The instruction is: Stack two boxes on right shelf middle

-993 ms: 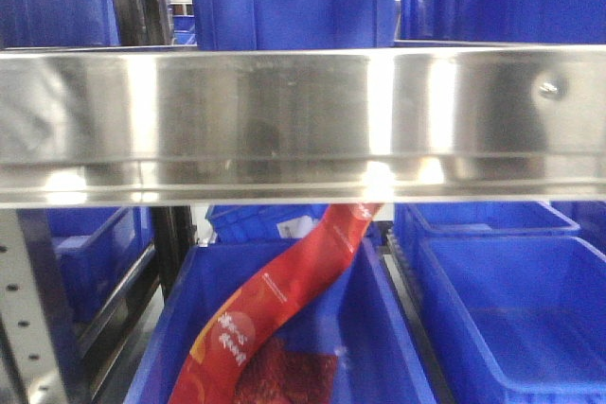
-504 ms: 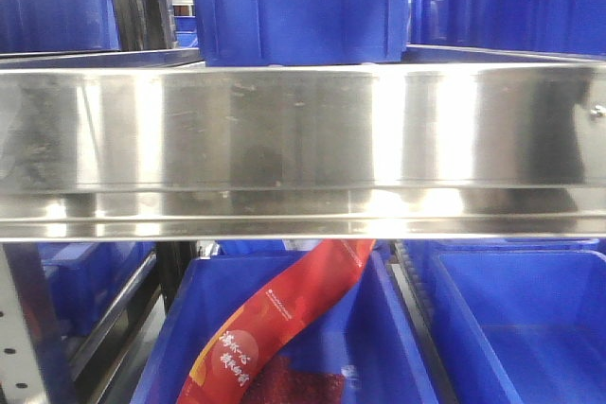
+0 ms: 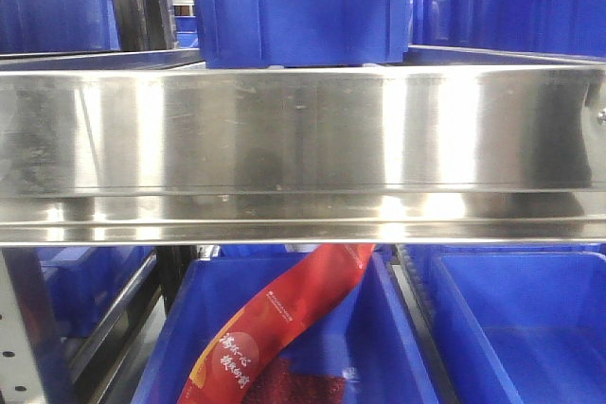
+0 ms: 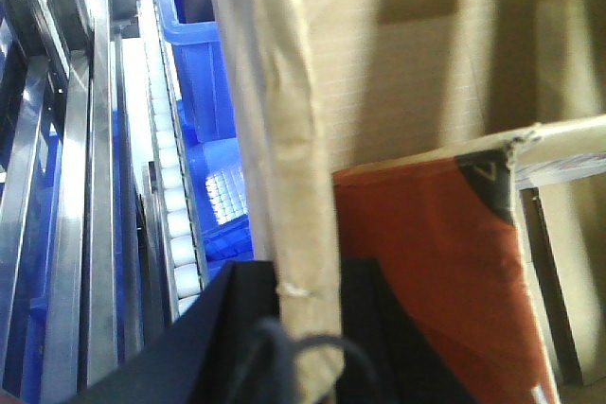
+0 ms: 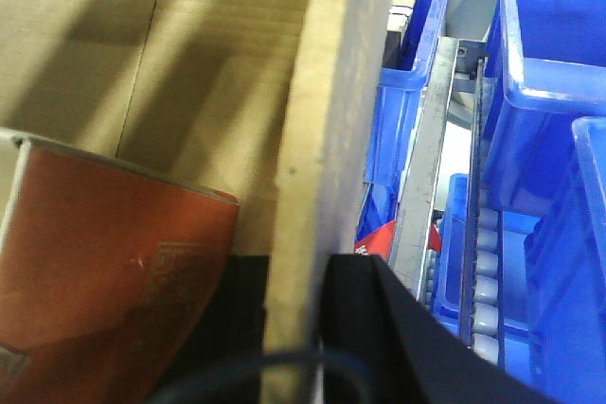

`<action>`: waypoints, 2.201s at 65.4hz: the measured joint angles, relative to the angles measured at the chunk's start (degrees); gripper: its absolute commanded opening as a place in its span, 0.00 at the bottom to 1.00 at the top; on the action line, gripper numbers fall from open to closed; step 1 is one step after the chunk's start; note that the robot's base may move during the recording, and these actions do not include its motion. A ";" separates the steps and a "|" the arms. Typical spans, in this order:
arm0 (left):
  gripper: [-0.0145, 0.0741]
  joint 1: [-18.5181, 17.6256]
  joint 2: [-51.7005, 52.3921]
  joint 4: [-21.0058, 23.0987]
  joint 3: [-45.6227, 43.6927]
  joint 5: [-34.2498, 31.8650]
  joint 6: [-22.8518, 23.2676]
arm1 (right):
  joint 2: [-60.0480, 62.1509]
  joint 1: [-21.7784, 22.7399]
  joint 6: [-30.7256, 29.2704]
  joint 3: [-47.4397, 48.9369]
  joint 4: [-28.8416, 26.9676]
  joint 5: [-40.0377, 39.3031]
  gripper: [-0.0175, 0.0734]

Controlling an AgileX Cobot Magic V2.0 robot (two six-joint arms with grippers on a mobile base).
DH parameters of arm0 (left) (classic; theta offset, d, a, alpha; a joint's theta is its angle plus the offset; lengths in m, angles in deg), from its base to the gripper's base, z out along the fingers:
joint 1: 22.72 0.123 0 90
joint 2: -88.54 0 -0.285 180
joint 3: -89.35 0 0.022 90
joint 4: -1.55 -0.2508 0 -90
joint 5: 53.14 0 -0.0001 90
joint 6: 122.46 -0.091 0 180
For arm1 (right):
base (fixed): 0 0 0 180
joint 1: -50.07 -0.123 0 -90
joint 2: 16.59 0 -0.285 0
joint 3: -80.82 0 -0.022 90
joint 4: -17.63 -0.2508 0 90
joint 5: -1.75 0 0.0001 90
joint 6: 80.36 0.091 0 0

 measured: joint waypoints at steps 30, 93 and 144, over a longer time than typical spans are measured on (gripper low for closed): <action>0.04 0.00 0.00 0.00 0.00 0.00 0.00 | 0.00 0.00 0.00 0.00 0.00 0.00 0.02; 0.31 0.00 -12.40 -4.53 0.08 6.45 0.00 | -11.10 0.00 0.34 -4.03 -2.13 6.14 0.31; 0.25 -0.12 -2.79 -2.91 5.03 5.10 -0.11 | -2.64 0.37 -0.23 -6.14 -1.44 7.40 0.18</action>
